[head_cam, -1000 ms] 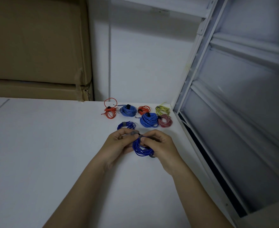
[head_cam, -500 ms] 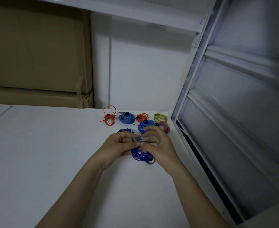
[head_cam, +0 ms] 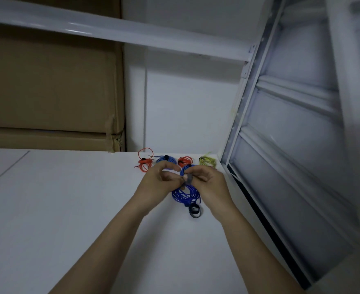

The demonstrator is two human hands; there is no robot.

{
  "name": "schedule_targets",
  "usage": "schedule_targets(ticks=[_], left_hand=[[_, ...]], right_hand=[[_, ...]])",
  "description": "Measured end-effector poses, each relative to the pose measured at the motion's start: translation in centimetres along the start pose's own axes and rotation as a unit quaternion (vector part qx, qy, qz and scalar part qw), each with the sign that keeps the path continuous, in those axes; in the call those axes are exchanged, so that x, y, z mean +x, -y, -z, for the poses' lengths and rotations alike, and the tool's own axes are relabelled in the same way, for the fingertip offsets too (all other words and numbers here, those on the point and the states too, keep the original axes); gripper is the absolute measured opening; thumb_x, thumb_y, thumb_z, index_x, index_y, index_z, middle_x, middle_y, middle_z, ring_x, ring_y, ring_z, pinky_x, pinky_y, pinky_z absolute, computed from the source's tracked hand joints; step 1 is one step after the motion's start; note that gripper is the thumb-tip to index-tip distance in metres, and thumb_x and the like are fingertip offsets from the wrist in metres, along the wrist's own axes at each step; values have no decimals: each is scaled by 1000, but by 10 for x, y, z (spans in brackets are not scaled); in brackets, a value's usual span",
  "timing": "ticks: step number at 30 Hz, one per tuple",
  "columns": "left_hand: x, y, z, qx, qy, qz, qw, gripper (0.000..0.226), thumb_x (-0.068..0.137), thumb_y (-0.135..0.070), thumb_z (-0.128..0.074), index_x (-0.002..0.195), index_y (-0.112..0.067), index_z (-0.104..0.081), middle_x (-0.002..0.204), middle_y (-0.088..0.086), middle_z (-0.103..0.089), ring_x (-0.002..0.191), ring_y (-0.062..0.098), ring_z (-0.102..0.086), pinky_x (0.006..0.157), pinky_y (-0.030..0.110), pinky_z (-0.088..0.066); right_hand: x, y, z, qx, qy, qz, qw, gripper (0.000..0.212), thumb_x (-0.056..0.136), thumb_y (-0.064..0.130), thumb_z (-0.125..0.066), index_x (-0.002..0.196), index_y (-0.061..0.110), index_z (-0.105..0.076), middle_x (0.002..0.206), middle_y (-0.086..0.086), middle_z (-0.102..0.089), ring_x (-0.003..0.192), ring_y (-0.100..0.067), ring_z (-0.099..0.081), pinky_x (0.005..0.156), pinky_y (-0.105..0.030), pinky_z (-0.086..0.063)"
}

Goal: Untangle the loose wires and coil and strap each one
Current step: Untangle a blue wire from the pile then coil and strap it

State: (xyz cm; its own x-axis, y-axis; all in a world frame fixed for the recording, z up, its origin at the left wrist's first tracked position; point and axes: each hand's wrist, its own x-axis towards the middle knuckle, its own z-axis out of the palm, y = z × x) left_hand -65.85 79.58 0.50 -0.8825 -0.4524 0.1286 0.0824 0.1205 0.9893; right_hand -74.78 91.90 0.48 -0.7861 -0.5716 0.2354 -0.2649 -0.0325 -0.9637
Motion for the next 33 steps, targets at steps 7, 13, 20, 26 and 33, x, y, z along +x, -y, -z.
schedule_targets(ticks=[7, 13, 20, 26, 33], left_hand=[[-8, -13, -5, 133, -24, -117, 984, 23, 86, 2, -64, 87, -21, -68, 81, -9, -71, 76, 7, -69, 71, 18, -56], [-8, -18, -4, 182, -52, -150, 970, 17, 86, -2, -65, 89, -18, -73, 74, -13, -67, 68, 6, -68, 64, 18, -56], [-3, -25, 6, 52, -107, -71, 990, 22, 81, 0, -70, 72, -11, -53, 81, 19, -68, 83, 35, -69, 78, 44, -56], [-3, -33, 15, 6, -84, -55, 995, 26, 79, 0, -72, 81, -13, -49, 78, 17, -72, 72, 37, -68, 74, 52, -54], [-7, -39, 15, 38, -55, -108, 992, 25, 82, -4, -72, 81, -13, -48, 82, 6, -75, 80, 30, -71, 78, 57, -55]], right_hand=[[1, 19, -5, 138, -53, -66, 987, 11, 84, 1, -68, 80, 11, -72, 83, -7, -73, 79, -20, -67, 78, -31, -56], [4, 26, -11, 100, -67, -23, 992, 12, 84, 2, -68, 81, 12, -73, 86, -6, -74, 82, -17, -70, 76, -26, -56], [-3, 22, -12, 41, -45, 73, 995, 18, 84, 0, -68, 83, 16, -75, 88, 2, -73, 91, -16, -68, 85, -29, -53], [-10, 28, 5, -112, 61, 192, 973, 26, 91, -4, -54, 93, 11, -75, 106, 3, -65, 100, -5, -61, 88, -24, -51], [-4, 42, 6, -132, 58, 181, 973, 21, 81, -3, -70, 93, 13, -63, 94, 0, -62, 92, -8, -62, 83, -24, -54]])
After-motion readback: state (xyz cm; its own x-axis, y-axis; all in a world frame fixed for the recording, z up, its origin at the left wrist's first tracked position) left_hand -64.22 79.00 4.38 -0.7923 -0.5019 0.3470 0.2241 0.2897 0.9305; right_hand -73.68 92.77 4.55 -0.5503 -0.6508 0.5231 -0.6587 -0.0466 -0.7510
